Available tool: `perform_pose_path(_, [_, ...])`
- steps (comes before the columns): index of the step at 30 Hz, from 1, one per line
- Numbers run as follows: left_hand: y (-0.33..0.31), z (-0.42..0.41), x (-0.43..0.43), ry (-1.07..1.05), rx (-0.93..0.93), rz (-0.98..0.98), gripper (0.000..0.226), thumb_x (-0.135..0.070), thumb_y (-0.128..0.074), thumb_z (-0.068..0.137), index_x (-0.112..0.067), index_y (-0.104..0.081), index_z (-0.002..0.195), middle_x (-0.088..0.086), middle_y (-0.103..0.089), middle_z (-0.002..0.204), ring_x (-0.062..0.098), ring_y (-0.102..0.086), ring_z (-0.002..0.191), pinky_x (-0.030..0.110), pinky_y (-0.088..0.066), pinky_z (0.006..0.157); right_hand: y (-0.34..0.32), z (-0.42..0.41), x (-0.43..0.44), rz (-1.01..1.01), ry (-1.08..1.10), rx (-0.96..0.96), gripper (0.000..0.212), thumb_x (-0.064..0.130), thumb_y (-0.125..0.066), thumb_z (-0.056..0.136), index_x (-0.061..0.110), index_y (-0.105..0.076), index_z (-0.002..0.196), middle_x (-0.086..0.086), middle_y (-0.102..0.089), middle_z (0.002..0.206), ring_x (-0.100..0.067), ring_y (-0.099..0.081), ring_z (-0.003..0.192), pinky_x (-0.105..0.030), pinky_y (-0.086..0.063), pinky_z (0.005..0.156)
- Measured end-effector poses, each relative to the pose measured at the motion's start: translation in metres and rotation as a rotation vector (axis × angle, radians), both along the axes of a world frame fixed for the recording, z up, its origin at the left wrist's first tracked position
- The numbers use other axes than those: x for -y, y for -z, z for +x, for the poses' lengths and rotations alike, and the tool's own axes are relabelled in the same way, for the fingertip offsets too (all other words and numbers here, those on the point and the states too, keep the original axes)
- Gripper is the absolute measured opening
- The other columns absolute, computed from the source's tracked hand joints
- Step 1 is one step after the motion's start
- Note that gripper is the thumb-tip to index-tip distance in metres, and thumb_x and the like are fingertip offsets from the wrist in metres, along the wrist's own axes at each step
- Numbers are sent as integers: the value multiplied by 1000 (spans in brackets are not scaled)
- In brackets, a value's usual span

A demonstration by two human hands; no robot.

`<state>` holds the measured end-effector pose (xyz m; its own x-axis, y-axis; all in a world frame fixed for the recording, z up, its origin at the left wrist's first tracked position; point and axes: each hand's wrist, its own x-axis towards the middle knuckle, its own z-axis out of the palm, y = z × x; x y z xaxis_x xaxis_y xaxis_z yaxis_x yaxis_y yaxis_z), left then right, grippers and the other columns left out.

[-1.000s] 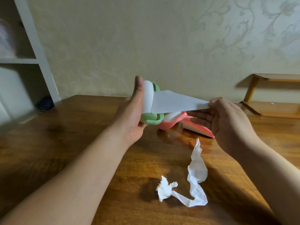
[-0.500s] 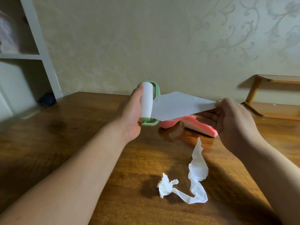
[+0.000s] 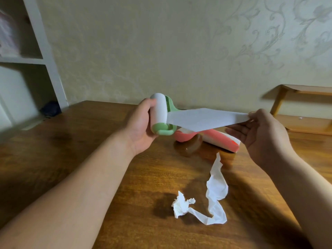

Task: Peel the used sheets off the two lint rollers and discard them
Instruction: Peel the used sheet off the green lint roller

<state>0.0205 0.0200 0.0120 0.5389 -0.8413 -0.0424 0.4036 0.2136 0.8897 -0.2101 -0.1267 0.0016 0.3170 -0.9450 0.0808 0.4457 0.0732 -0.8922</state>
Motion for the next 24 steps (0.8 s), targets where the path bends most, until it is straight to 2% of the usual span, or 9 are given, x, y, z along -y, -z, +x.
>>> perform_pose_path(2, [0, 0, 1, -26, -29, -25, 46, -31, -53, 108, -7, -64, 147, 14, -68, 114, 27, -70, 92, 29, -56, 53, 0, -1, 1, -9, -27, 10, 16, 10, -44, 104, 9, -59, 104, -17, -79, 97, -30, -86, 88, -38, -69, 72])
perform_pose_path(4, [1, 0, 2, -21, -9, -42, 51, -46, -62, 107, -8, -67, 141, 12, -70, 110, 26, -72, 89, 29, -58, 56, -1, -3, 2, -20, -50, 24, 17, 9, -42, 103, 9, -59, 101, -14, -82, 89, -31, -85, 88, -39, -69, 74])
perform_pose_path(6, [2, 1, 1, 43, 48, -47, 61, -60, -70, 97, -12, -70, 134, 11, -71, 110, 27, -73, 94, 29, -59, 59, -3, -5, 3, -27, -59, 37, 16, 10, -41, 102, 10, -57, 97, -13, -81, 85, -29, -84, 87, -43, -69, 82])
perform_pose_path(9, [6, 5, 2, 78, 94, -28, 55, -46, -73, 100, -10, -68, 141, 12, -73, 110, 27, -74, 91, 28, -58, 54, -6, -9, 4, -44, -66, 80, 14, 12, -41, 102, 14, -51, 93, -13, -83, 87, -31, -85, 101, -43, -67, 84])
perform_pose_path(12, [9, 6, 4, 62, 64, 14, 40, -40, -69, 105, -16, -70, 138, 14, -76, 116, 29, -77, 95, 40, -65, 66, -8, -11, 2, -59, -74, 116, 12, 13, -39, 103, 15, -47, 94, -16, -86, 94, -34, -83, 106, -45, -65, 90])
perform_pose_path(17, [12, 4, 8, -11, 2, 29, 44, -50, -62, 108, -21, -70, 139, 14, -76, 127, 29, -77, 100, 40, -62, 70, -9, -10, 2, -128, -31, 108, 14, 12, -39, 105, 11, -53, 105, -15, -86, 97, -30, -83, 109, -42, -66, 93])
perform_pose_path(20, [12, 8, 9, -62, -89, -11, 44, -47, -59, 110, -18, -66, 143, 17, -73, 134, 33, -75, 111, 40, -61, 72, -10, -12, 5, -125, 16, 134, 15, 10, -39, 104, 9, -53, 107, -17, -83, 100, -29, -82, 110, -44, -66, 95])
perform_pose_path(24, [16, 15, 9, -102, -159, 6, 46, -44, -58, 107, -16, -67, 142, 18, -73, 128, 32, -75, 111, 38, -58, 77, -9, -15, 8, -55, 20, 157, 11, 12, -39, 105, 11, -50, 106, -19, -74, 111, -28, -83, 109, -46, -64, 99])
